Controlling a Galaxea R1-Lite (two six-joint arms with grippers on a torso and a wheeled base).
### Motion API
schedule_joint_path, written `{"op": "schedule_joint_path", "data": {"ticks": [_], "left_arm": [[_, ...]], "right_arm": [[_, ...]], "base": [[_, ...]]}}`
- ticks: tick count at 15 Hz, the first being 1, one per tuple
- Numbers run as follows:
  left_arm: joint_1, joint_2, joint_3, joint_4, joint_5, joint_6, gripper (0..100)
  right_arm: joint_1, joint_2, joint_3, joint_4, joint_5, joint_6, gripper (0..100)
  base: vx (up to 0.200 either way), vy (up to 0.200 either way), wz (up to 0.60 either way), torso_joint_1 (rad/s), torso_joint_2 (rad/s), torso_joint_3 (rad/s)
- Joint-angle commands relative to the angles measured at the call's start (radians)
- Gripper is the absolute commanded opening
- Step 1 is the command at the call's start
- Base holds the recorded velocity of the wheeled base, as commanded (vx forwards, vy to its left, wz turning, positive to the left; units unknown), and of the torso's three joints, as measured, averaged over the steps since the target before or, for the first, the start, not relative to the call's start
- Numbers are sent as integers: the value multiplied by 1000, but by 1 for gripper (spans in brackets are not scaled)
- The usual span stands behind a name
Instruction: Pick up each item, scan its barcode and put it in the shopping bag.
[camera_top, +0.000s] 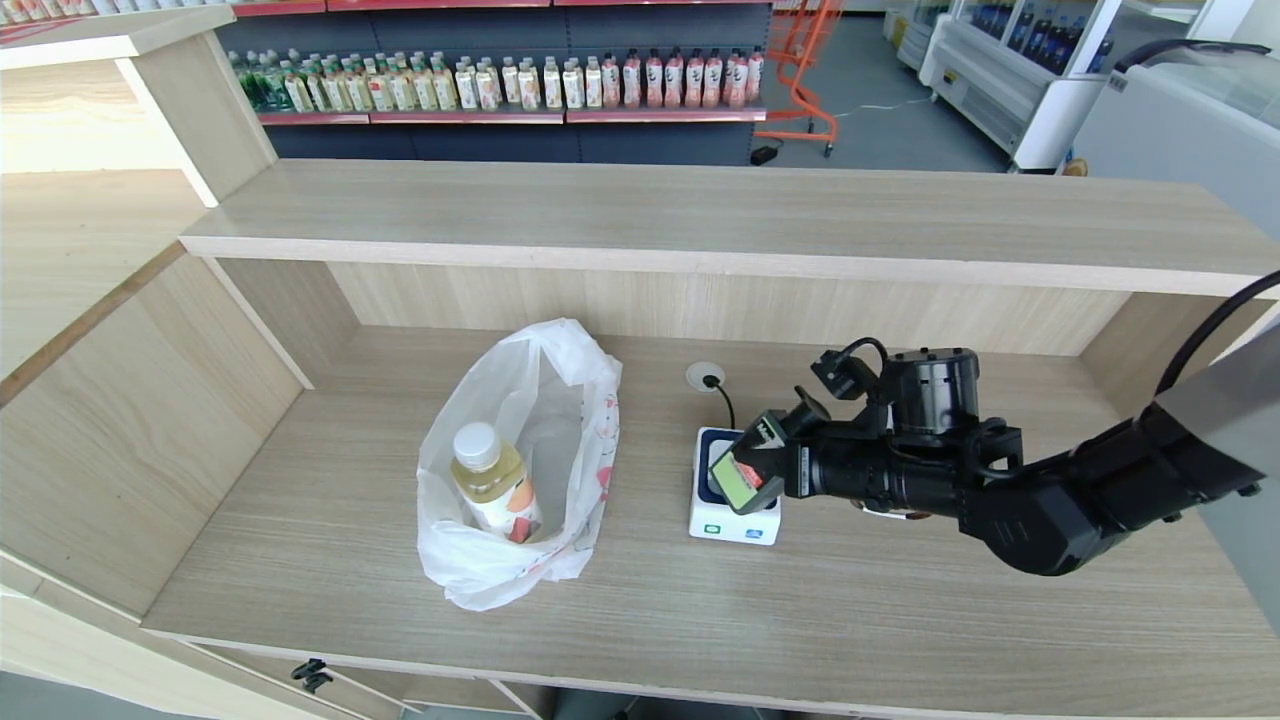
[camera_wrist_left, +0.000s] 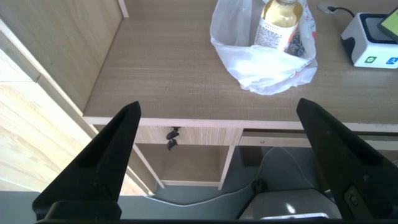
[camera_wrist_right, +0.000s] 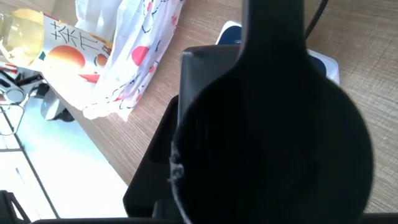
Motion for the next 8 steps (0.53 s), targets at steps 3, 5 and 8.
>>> {"op": "schedule_joint_path", "data": {"ticks": [3,5,8], "left_arm": [[0,1,0,0,0,0,100],[0,1,0,0,0,0,100],[0,1,0,0,0,0,100]], "right_arm": [[19,29,-7,-44,-46,-1,0],[17,13,-9,-45,-52,1,0],[-17,-95,-14,-42,-49,3,0]], "base": [[0,0,0,0,0,0],[0,0,0,0,0,0],[0,0,0,0,0,0]]}}
